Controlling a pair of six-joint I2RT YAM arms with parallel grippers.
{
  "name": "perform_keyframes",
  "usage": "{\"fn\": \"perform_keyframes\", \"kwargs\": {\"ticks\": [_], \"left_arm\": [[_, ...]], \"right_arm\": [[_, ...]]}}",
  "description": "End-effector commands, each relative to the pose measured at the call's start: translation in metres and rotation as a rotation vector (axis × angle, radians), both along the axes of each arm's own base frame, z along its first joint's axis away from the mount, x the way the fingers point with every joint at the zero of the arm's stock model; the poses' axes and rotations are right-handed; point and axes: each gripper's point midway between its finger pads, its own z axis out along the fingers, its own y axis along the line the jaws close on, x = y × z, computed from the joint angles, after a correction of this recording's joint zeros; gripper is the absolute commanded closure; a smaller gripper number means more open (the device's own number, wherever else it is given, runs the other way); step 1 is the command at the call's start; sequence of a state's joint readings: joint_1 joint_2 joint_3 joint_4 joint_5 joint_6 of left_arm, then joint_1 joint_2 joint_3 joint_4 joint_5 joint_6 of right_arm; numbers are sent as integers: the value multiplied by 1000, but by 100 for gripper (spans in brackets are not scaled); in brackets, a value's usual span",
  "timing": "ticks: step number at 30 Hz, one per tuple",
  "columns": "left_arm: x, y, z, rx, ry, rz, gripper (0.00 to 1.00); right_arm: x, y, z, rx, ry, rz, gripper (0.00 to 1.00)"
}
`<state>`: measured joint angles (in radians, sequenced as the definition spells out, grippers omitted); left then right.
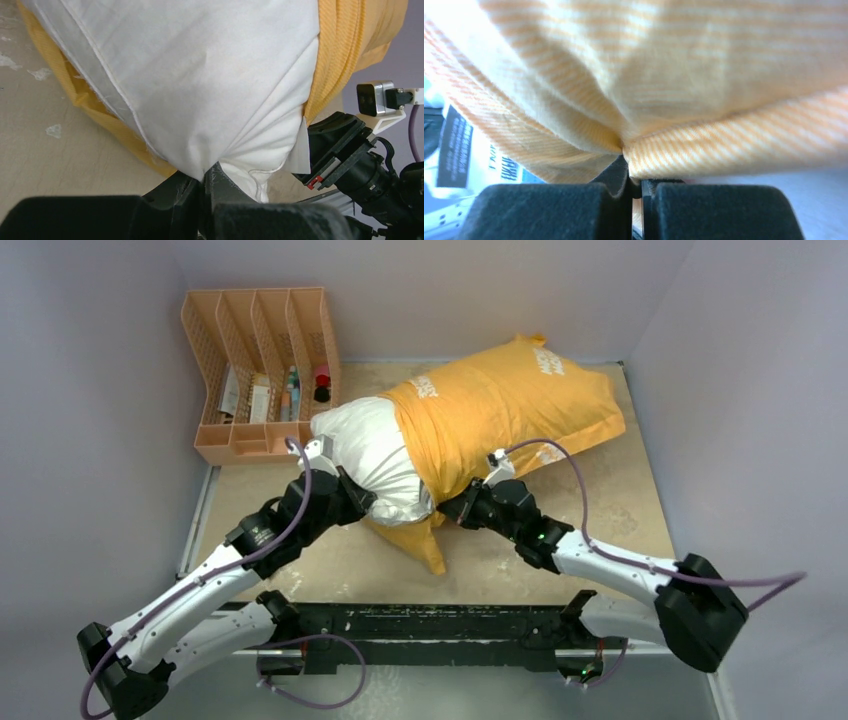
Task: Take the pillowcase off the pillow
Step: Remove the pillow from the pillowcase.
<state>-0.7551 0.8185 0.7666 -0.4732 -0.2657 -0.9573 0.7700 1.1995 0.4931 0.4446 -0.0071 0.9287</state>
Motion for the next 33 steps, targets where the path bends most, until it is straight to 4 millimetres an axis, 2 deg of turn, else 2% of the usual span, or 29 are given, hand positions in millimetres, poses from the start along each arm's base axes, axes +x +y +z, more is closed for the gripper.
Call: {"fn": "perform_keyframes", "kwargs": {"ticks": [1,5,9,14,16,17,19,21,22,23,26,28,30,33], "left_arm": [[16,34,49,80,-140,137,100],[22,53,75,135,-183,212,100],[19,72,85,177,-192,262,100],[2,97,82,174,-181,328,100],[-6,105,76,157,-171,343,100],[-10,107,71,153,-161,343,100],[-16,105,61,132,-147,316,100],[-21,90,50,92,-133,238,100],[-22,79,44,64,-124,189,100],[-24,67,36,44,-115,135,100],[-26,45,6,14,-51,59,100],[-27,37,-16,16,-11,34,100],[-28,29,-28,3,9,10,100],[-28,20,-34,-34,30,-8,62]], "right_arm": [[16,-85,-30,-370,5,-273,100],[19,-115,-21,-521,-24,-333,100],[25,-139,-9,-610,-51,-410,100],[36,-166,-11,-670,6,-456,100],[37,-170,-11,-651,27,-450,100],[37,-167,-10,-628,26,-423,100],[27,-137,-3,-547,20,-252,100],[18,-111,15,-451,-17,-109,84],[12,-102,30,-412,-57,-44,74],[5,-95,43,-375,-79,2,59],[-11,-88,89,-271,-183,56,38],[-14,-88,119,-223,-255,50,32],[-13,-85,135,-205,-292,63,30],[-5,-71,131,-242,-250,133,28]]}}
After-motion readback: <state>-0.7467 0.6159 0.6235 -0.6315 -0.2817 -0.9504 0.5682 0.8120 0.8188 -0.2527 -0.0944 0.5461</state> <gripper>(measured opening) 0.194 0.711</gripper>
